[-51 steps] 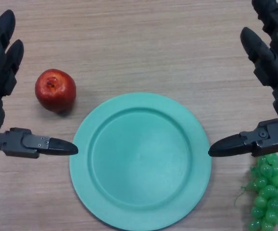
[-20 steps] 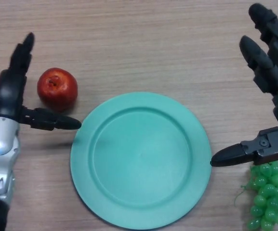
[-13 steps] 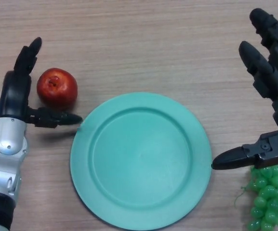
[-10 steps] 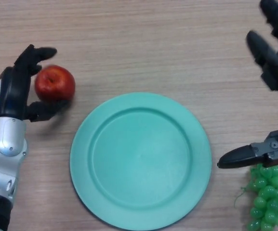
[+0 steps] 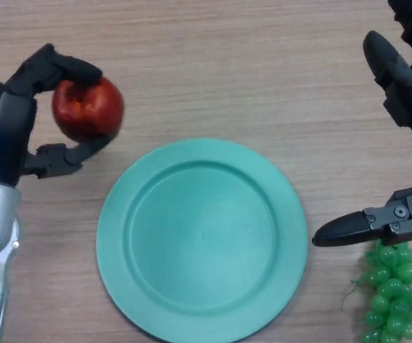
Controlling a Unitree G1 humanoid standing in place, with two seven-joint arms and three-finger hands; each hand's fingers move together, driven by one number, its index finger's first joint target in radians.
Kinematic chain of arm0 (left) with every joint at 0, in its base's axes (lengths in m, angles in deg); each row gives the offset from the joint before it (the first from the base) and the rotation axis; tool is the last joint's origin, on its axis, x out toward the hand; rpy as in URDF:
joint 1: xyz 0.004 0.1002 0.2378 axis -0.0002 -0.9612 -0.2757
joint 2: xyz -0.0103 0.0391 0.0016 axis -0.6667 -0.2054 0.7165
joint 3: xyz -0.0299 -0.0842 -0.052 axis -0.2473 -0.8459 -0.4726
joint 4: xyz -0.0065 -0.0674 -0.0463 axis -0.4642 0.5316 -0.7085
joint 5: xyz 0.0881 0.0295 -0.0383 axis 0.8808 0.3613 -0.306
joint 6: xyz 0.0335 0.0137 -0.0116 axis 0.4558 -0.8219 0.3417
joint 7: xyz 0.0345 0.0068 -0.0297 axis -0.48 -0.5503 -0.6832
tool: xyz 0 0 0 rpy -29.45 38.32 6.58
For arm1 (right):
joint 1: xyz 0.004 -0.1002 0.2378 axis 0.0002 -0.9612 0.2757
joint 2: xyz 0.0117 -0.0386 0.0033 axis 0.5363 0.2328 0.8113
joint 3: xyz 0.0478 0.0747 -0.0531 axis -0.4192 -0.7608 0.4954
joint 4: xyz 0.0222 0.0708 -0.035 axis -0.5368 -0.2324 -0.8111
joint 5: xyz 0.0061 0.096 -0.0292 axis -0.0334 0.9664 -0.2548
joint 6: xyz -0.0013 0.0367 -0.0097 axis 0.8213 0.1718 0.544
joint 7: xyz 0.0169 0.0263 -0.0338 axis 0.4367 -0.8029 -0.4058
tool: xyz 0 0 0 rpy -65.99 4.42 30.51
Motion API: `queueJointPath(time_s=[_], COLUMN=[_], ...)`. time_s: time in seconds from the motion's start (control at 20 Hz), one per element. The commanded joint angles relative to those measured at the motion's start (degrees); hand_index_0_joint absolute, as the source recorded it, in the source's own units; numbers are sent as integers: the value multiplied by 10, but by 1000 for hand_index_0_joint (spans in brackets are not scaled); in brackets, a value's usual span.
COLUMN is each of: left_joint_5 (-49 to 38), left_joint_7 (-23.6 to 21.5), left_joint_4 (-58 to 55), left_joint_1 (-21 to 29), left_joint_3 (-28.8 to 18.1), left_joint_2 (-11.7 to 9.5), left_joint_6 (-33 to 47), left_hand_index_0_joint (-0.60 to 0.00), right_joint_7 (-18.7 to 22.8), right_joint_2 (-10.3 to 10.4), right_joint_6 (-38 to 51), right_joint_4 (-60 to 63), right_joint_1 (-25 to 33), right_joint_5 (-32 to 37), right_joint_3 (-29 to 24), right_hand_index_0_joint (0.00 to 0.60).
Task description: Pick up the red apple and place it on the plate
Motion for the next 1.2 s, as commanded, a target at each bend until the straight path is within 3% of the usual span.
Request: queueJointPath(time_s=[0.05, 0.1, 0.2, 0.35, 0.55, 0.75, 1.1, 1.2], left_joint_5=[-28, -69, -114, -50, 6, 82, 185, 186], left_joint_7=[63, 73, 66, 52, 15, -10, -56, -53], left_joint_4=[-106, -142, -166, -113, -33, 0, 19, 10], left_joint_1=[-35, -50, -59, -59, -46, -44, -46, -50], left_joint_3=[11, 23, 56, 119, 166, 168, 164, 164], left_joint_2=[25, 49, 71, 81, 84, 84, 84, 84], left_joint_6=[-55, -100, -139, -63, 21, 85, 61, 51], left_hand_index_0_joint=[-600, -600, -600, -600, -600, -600, -600, -401], right_joint_7=[13, 11, 9, 12, 8, 7, 2, 2], right_joint_2=[-5, -4, -2, -8, -18, -14, -20, -20], right_joint_6=[56, 60, 67, 63, 62, 60, 69, 67], right_joint_4=[-28, -29, -32, -28, -26, -39, -42, -44], right_joint_1=[18, 13, 7, 12, 15, -2, -8, -8], right_joint_5=[-3, -4, 1, 18, 17, 21, 16, 16], right_joint_3=[-11, -10, -16, -32, -43, -56, -69, -69], right_hand_index_0_joint=[0, 0, 0, 0, 0, 0, 0, 0])
